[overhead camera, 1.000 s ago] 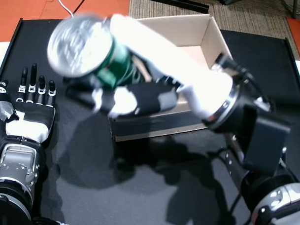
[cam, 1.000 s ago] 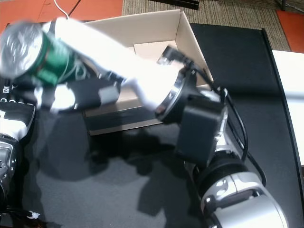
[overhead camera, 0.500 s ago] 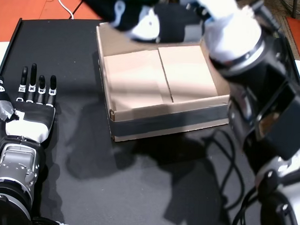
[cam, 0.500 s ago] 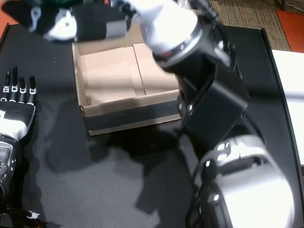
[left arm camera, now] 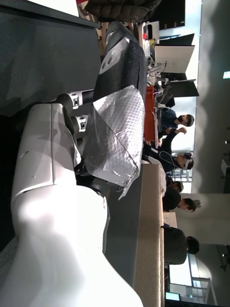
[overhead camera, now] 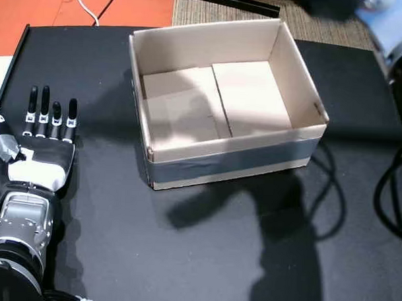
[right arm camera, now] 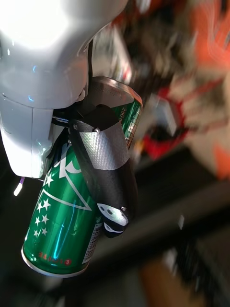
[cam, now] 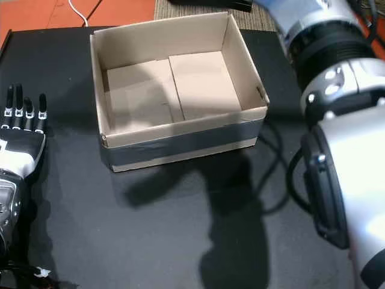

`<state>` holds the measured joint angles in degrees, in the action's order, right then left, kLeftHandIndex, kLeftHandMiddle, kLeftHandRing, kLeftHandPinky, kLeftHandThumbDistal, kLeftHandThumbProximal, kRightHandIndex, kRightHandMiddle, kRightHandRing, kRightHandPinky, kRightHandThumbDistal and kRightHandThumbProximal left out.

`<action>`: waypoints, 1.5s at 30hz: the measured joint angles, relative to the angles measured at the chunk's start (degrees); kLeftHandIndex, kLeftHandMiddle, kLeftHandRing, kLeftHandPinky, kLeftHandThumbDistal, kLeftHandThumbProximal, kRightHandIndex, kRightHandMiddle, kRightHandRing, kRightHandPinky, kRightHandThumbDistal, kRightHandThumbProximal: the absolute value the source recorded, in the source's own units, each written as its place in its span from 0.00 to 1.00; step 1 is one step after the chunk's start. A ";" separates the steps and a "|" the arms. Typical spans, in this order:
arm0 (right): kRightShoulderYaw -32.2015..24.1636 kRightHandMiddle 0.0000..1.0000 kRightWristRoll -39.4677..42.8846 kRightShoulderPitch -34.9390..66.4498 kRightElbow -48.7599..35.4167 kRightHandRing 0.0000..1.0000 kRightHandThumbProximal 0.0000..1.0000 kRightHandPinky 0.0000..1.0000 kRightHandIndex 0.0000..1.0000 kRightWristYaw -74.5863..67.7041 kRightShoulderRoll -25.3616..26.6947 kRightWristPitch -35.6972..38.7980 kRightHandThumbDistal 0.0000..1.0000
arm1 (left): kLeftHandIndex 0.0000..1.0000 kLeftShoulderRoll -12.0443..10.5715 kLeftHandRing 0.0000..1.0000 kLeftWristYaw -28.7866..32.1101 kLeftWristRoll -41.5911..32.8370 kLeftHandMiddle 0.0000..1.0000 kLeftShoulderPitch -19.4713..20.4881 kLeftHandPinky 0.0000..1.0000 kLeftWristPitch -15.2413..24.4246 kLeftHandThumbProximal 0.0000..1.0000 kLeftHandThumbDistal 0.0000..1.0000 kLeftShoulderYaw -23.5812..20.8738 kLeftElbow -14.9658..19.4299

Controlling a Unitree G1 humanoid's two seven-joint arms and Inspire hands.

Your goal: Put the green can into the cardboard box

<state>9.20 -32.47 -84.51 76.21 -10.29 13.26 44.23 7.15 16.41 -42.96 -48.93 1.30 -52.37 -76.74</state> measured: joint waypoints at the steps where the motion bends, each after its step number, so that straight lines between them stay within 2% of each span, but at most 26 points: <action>1: 0.74 0.01 -0.07 0.00 0.48 0.07 0.29 0.21 0.00 0.11 0.01 -1.65 0.02 | 0.44 -0.02 0.47 0.02 0.00 0.28 -0.02 0.74 0.02 0.92 0.84 0.01 0.00; 4: 2.20 0.03 -0.57 0.00 1.18 0.08 0.32 0.19 0.00 0.89 0.05 -5.63 0.05 | 0.44 -0.12 0.45 0.03 0.02 0.27 -0.06 0.74 0.22 0.94 0.86 0.09 0.01; 7: 3.30 0.05 -0.61 -0.01 1.33 0.09 0.29 0.17 0.02 2.82 0.19 -9.04 0.05 | 0.45 -0.21 0.48 0.02 0.02 0.27 -0.10 0.70 0.26 0.93 0.80 0.09 0.01; 9: 3.33 0.07 -0.58 -0.01 1.54 0.11 0.28 0.18 0.04 4.57 0.21 -11.60 0.01 | 0.46 -0.34 0.48 0.00 0.02 0.27 -0.12 0.71 0.43 0.93 0.81 0.08 0.01; 11: 3.31 0.07 -0.53 0.01 1.75 0.12 0.15 0.22 0.04 5.07 0.21 -13.23 0.00 | 0.45 -0.49 0.46 -0.02 0.05 0.25 -0.13 0.70 0.81 0.91 0.84 0.13 0.01; 12: 3.22 0.07 -0.37 0.04 1.75 0.13 0.12 0.25 0.04 5.14 0.21 -13.61 0.00 | 0.45 -0.56 0.45 -0.02 0.14 0.25 -0.14 0.71 1.01 0.90 0.84 0.19 0.01; 15: 2.70 0.06 0.98 0.59 1.75 0.10 0.10 0.20 0.03 6.04 -0.06 -14.67 0.01 | 0.46 -1.00 0.44 -0.02 0.15 0.26 -0.17 0.72 1.42 0.91 0.83 0.17 0.02; 18: 2.60 0.17 1.92 1.91 2.04 0.21 0.16 0.35 0.13 9.09 -1.20 -17.61 0.00 | 0.46 -1.30 0.44 -0.49 0.15 0.27 -0.39 0.75 1.61 0.93 0.86 0.14 0.02; 20: 2.85 0.17 2.00 2.68 2.40 0.20 0.23 0.36 0.15 11.85 -1.98 -19.93 0.00 | 0.48 -1.47 0.46 -0.60 0.15 0.28 -0.49 0.79 1.63 0.93 0.87 0.11 0.02; 23: 4.98 0.18 0.77 3.16 2.79 0.18 0.32 0.26 0.18 16.71 -2.70 -23.90 0.05 | 0.48 -1.66 0.46 -0.56 0.13 0.28 -0.55 0.77 1.62 0.92 0.88 0.00 0.02; 25: 6.76 0.20 -0.50 3.26 3.04 0.21 0.35 0.28 0.19 19.55 -2.97 -26.19 0.00 | 0.49 -1.80 0.46 -0.46 0.13 0.29 -0.58 0.76 1.63 0.92 0.88 -0.01 0.02; 28: 9.28 0.16 -2.63 3.26 3.18 0.19 0.42 0.26 0.13 22.26 -3.27 -28.76 0.07 | 0.56 -2.05 0.43 -0.45 0.10 0.29 -0.66 0.75 1.70 0.92 0.87 -0.12 0.03; 30: 11.05 0.21 -4.08 3.26 3.20 0.24 0.47 0.36 0.17 23.00 -3.45 -29.67 0.09 | 0.58 -2.13 0.43 -0.50 0.10 0.29 -0.71 0.76 1.70 0.91 0.88 -0.14 0.03; 32: 12.49 0.26 -4.90 3.25 3.22 0.30 0.51 0.45 0.22 24.21 -3.48 -30.07 0.12 | 0.59 -2.19 0.44 -0.50 0.06 0.30 -0.72 0.76 1.70 0.92 0.84 -0.20 0.03; 34: 12.94 0.31 -4.95 3.21 3.23 0.35 0.56 0.46 0.27 26.20 -3.51 -30.55 0.12 | 0.60 -2.22 0.45 -0.56 0.06 0.30 -0.73 0.77 1.70 0.93 0.84 -0.21 0.03; 36: 13.56 0.31 -5.05 3.11 3.25 0.37 0.58 0.47 0.27 28.00 -3.56 -31.02 0.15 | 0.61 -2.25 0.46 -0.60 0.06 0.30 -0.75 0.80 1.70 0.95 0.85 -0.16 0.03; 38: 14.28 0.29 -5.47 3.05 3.26 0.38 0.60 0.44 0.26 29.69 -3.72 -32.02 0.15 | 0.63 -2.32 0.46 -0.58 0.06 0.31 -0.75 0.81 1.70 0.93 0.86 -0.16 0.02; 39: 14.52 0.41 -5.62 3.04 3.26 0.50 0.60 0.51 0.36 30.23 -3.79 -32.48 0.12 | 0.63 -2.34 0.46 -0.57 0.06 0.31 -0.75 0.82 1.70 0.93 0.89 -0.15 0.02; 40: 14.78 0.41 -5.79 3.04 3.27 0.50 0.61 0.51 0.35 30.58 -3.84 -32.70 0.13 | 0.64 -2.36 0.46 -0.56 0.06 0.31 -0.75 0.82 1.70 0.92 0.89 -0.14 0.02; 43: 15.08 0.26 -6.06 3.02 3.28 0.37 0.58 0.45 0.20 30.90 -3.86 -32.89 0.08 | 0.64 -2.37 0.46 -0.34 0.06 0.30 -0.74 0.80 1.69 0.89 0.85 -0.13 0.02; 45: 15.08 0.23 -6.05 3.02 3.28 0.35 0.62 0.42 0.18 31.40 -3.86 -32.82 0.11 | 0.63 -2.41 0.45 -0.04 0.02 0.29 -0.74 0.76 1.69 0.87 0.86 -0.20 0.02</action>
<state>24.28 -38.52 -81.49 79.49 21.10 9.39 11.40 4.74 16.37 -42.94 -49.67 2.99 -52.57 -76.71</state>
